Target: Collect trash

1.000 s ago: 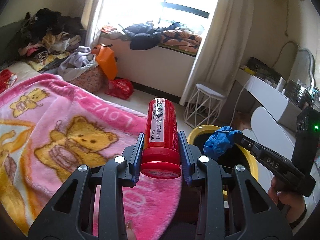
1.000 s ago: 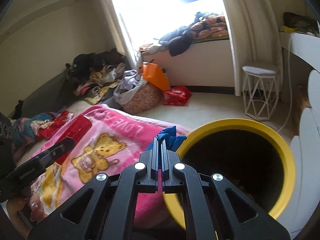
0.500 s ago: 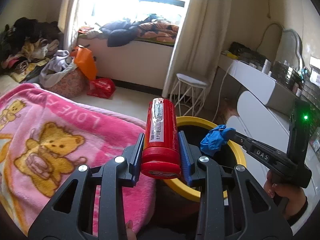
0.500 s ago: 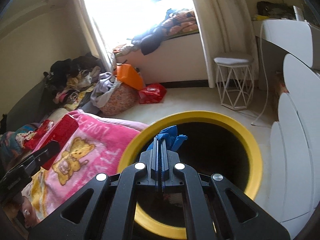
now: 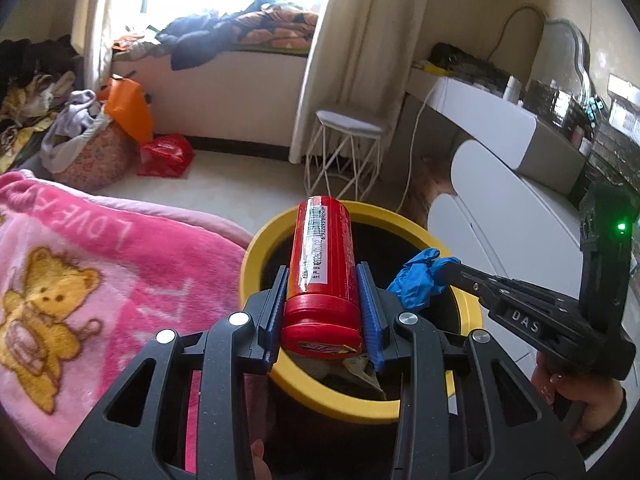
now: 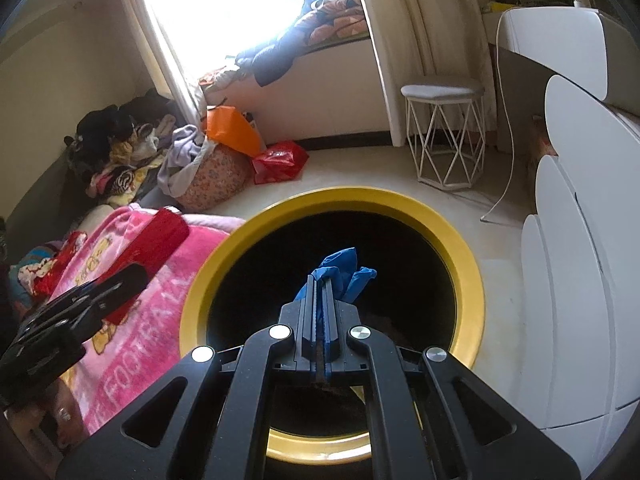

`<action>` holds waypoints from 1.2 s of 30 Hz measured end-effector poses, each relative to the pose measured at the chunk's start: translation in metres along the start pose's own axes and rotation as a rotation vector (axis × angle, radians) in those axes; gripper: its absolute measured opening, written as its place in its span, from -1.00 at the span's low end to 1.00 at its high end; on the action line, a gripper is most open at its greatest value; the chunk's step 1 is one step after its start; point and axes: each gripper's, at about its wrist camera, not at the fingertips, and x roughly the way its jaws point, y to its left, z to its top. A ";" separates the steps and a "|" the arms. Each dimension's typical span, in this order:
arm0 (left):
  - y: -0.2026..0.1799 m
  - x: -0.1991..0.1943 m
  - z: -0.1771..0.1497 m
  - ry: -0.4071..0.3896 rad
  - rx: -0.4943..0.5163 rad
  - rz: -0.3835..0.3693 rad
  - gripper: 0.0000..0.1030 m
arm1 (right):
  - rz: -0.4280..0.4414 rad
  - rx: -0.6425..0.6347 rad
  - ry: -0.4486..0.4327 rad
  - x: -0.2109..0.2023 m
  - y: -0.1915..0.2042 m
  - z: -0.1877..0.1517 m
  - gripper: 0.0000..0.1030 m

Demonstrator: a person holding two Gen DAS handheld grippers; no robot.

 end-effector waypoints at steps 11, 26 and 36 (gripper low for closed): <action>0.013 -0.013 -0.010 -0.023 -0.036 0.065 0.64 | -0.033 -0.034 -0.022 -0.013 0.013 -0.011 0.35; 0.053 -0.099 -0.044 -0.184 -0.167 0.235 0.79 | -0.094 -0.159 -0.351 -0.068 0.081 -0.048 0.89; 0.068 -0.134 -0.064 -0.235 -0.183 0.323 0.79 | -0.091 -0.197 -0.473 -0.087 0.099 -0.066 0.89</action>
